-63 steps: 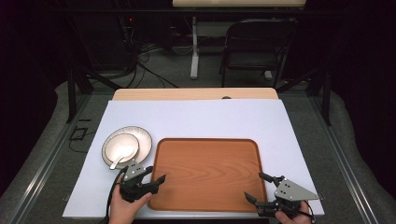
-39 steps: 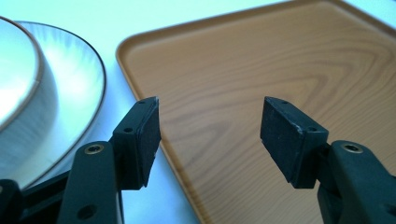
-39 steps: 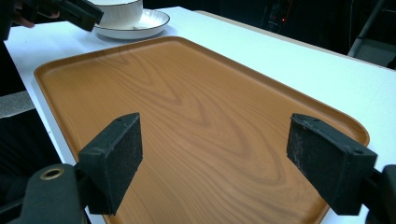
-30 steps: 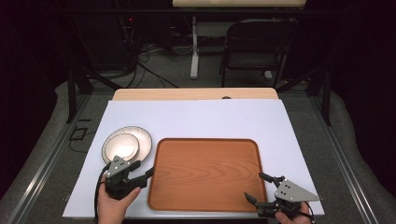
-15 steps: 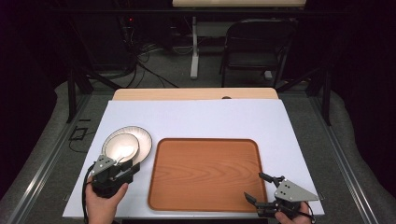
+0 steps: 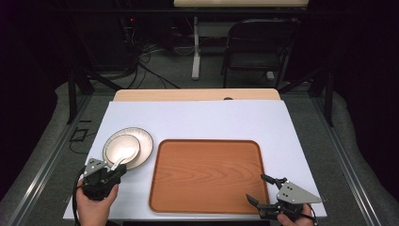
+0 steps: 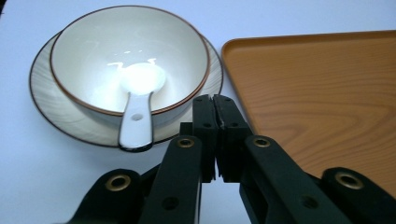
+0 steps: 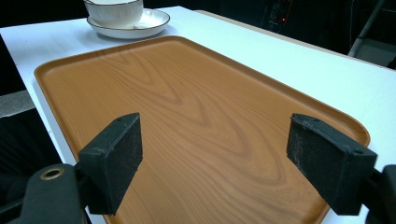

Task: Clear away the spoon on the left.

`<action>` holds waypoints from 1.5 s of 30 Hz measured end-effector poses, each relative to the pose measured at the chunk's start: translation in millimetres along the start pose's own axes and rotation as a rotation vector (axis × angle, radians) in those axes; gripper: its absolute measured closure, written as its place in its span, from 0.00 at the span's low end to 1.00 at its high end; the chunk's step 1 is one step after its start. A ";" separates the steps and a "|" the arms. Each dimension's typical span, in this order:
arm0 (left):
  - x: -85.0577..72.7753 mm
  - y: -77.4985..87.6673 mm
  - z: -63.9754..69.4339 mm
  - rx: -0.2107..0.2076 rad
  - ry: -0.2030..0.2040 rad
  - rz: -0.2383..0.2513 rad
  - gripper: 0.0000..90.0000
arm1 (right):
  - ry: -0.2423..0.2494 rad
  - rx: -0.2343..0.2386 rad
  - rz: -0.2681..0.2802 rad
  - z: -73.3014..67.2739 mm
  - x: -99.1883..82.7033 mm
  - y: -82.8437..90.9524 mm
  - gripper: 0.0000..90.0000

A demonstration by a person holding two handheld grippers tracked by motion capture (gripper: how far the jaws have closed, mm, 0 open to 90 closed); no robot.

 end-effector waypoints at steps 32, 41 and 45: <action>5.2 -5.9 -51.2 0.146 0.048 -0.002 1.00 | 0.003 0.002 0.002 -0.1 0.0 0.2 0.20; 16.0 -13.2 -67.6 0.188 0.072 0.014 1.00 | 0.002 0.002 0.001 -0.2 -0.1 0.3 0.20; 19.8 -16.0 -72.0 0.197 0.084 0.023 1.00 | 0.001 0.002 0.001 -0.2 -0.1 0.2 0.20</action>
Point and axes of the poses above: each handheld gripper's, and its own axes: y roughly backward along the jaws, x roughly out of its top, z roughly to its right, the point moved 3 cm from there along -y, roughly forward along the jaws, and after that the axes turned 1 degree about -y, right-handed, at the moved point
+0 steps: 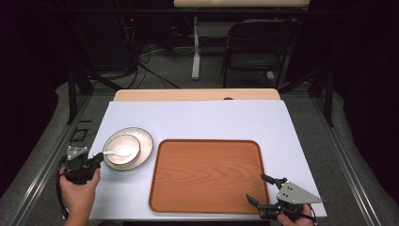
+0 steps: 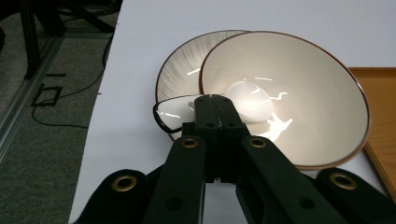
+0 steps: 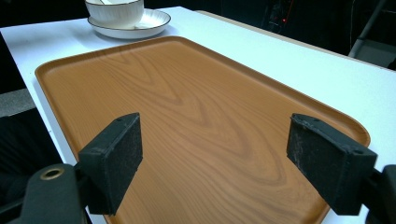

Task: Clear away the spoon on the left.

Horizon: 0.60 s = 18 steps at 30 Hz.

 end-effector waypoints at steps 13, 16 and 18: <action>14.1 -17.8 -8.6 0.000 0.052 0.012 1.00 | 0.002 0.000 -0.001 0.2 0.0 -0.1 0.20; 14.8 -19.7 -9.7 -0.003 0.064 0.011 1.00 | 0.002 0.001 -0.001 0.2 0.0 -0.1 0.20; 15.4 -19.4 -10.1 -0.010 0.068 0.012 1.00 | 0.001 0.001 -0.001 0.3 0.0 -0.1 0.20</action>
Point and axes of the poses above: each handheld gripper's, and its own axes: y roughly backward along the jaws, x roughly out of its top, z roughly to its right, the point moved 3 cm from there along -y, roughly forward along the jaws, and after that the axes turned 1 degree about -y, right-handed, at the moved point
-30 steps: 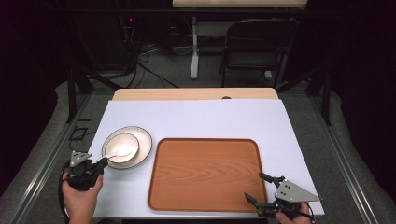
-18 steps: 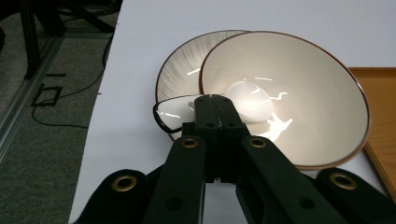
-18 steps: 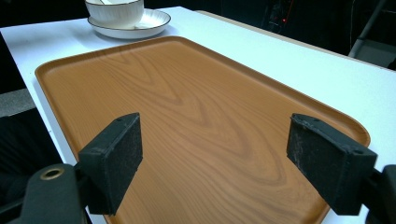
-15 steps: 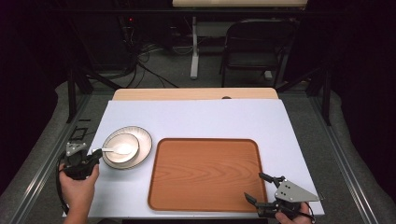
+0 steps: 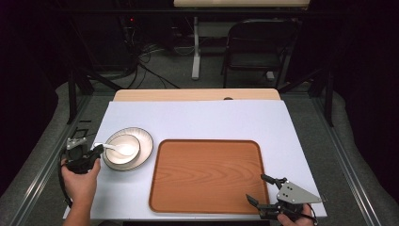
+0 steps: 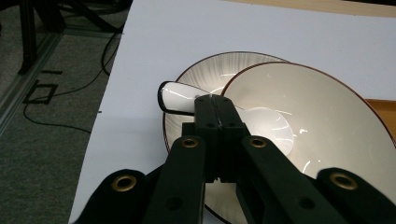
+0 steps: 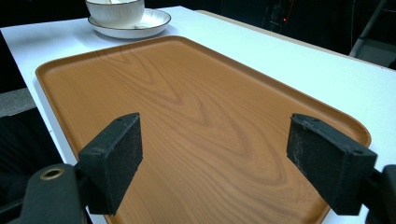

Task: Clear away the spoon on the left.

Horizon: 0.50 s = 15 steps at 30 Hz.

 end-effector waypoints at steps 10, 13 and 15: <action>5.1 8.4 -4.2 -0.032 0.067 0.032 0.85 | -0.002 0.001 -0.003 0.0 0.0 -0.3 0.20; 8.1 11.4 -6.7 -0.046 0.109 0.039 0.78 | -0.003 0.001 -0.004 0.0 0.0 -0.4 0.20; 9.6 12.4 -7.8 -0.046 0.127 0.059 0.70 | -0.003 0.002 -0.005 0.2 0.0 -0.5 0.20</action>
Point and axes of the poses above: each handheld gripper's, and its own axes: y roughly backward along the jaws, x roughly out of its top, z roughly to its right, the point moved 3 cm from there along -y, roughly forward along the jaws, and after that the axes turned 1 degree about -y, right-handed, at the moved point
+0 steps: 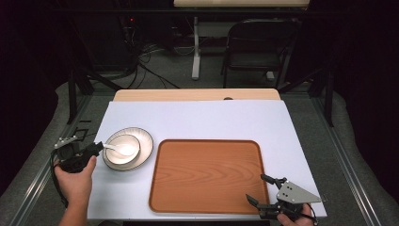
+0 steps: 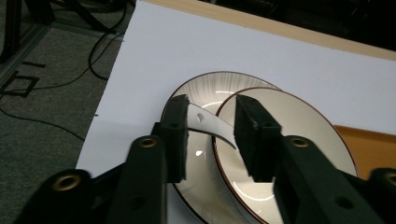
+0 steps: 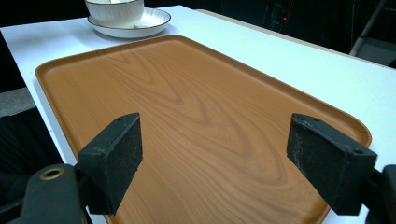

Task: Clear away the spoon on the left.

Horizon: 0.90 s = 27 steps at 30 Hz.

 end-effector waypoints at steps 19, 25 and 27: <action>-1.8 -0.1 -6.8 -0.007 0.063 0.002 0.47 | -0.001 0.000 0.000 0.2 0.0 0.1 0.20; -7.9 -4.4 -7.4 -0.026 0.088 -0.004 0.46 | -0.001 -0.001 0.001 0.2 0.0 0.2 0.20; -12.0 -7.2 -8.5 -0.055 0.111 -0.019 0.47 | 0.000 0.000 0.001 0.0 0.0 0.2 0.20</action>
Point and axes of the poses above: each handheld gripper's, and its own axes: y roughly backward along the jaws, x roughly out of its top, z roughly to its right, the point moved 3 cm from there along -y, roughly forward along the jaws, and after that the axes turned 1 degree about -y, right-handed, at the moved point
